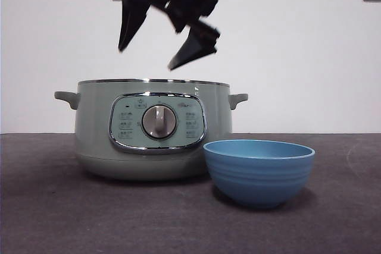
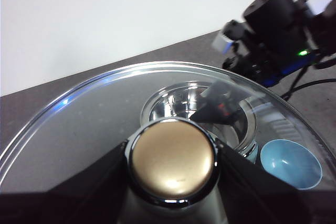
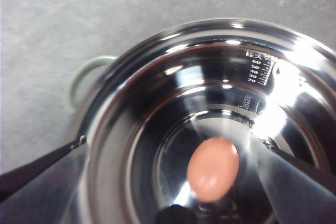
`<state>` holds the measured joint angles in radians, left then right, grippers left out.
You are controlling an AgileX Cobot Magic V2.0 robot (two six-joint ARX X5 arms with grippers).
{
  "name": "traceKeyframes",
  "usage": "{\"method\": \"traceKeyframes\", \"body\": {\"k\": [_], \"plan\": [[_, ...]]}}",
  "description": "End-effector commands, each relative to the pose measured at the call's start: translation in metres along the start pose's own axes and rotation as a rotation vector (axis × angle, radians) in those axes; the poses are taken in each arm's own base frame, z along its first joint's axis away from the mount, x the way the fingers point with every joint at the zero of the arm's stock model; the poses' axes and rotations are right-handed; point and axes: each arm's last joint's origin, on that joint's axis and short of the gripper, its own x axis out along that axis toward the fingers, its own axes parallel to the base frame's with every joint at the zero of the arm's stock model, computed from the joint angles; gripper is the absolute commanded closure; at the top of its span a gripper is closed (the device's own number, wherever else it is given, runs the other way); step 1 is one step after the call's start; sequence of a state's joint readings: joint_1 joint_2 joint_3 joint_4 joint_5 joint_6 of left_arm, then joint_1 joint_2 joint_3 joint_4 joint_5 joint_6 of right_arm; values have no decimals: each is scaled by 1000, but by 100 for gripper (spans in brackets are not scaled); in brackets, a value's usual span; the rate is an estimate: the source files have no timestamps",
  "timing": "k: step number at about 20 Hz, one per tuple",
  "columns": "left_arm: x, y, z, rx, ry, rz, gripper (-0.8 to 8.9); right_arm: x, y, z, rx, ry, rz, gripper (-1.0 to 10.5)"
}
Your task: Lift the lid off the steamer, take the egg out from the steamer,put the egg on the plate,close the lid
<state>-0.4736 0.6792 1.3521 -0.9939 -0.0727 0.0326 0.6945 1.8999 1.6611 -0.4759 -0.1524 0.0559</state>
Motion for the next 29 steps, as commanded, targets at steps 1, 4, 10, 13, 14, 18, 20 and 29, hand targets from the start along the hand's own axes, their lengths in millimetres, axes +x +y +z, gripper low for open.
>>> {"method": "traceKeyframes", "body": {"k": [1,4,10,13,14,18,20,29], "plan": [[-7,1,6,-11,-73,0,822,21,-3,-7,-2,40,-21,321],[-7,1,6,-10,-74,0,822,39,-8,-16,-22,85,-58,321],[-7,0,6,-6,-73,-3,822,67,-13,-31,-16,132,-69,321],[-7,0,6,-6,-72,-3,822,76,-15,-38,-21,159,-88,321],[-7,0,6,-6,-72,-3,822,79,-16,-39,-22,161,-93,321],[-7,0,6,1,-73,-3,822,87,-18,-45,-21,184,-112,416],[-7,0,6,2,-72,-3,822,92,-19,-50,-18,203,-113,422],[-7,0,6,2,-69,-3,822,75,-10,-33,-36,125,-99,959]]}}
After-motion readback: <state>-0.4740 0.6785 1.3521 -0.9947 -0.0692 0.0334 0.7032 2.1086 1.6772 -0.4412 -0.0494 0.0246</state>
